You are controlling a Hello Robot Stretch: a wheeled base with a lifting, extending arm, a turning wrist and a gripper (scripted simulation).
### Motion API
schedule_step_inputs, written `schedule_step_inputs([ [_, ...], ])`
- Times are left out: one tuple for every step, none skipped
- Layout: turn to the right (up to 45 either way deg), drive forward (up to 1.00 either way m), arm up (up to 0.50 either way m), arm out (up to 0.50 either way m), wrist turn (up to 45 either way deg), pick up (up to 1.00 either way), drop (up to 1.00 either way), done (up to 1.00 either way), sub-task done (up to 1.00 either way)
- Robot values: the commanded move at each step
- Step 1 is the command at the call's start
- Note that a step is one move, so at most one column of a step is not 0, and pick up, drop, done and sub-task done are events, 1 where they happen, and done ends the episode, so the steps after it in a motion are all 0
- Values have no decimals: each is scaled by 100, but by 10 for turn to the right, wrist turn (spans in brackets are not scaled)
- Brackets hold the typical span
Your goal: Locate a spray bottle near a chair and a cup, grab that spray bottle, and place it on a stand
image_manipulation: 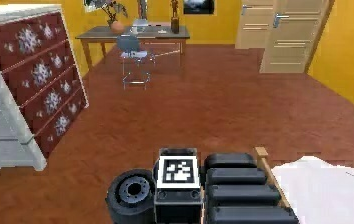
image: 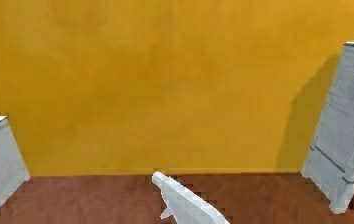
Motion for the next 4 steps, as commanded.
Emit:
schedule_step_inputs([
  [0,5,0,0,0,0,0,0,0],
  [-450,0,0,0,0,0,0,0,0],
  [-420,0,0,0,0,0,0,0,0],
  [0,100,0,0,0,0,0,0,0],
])
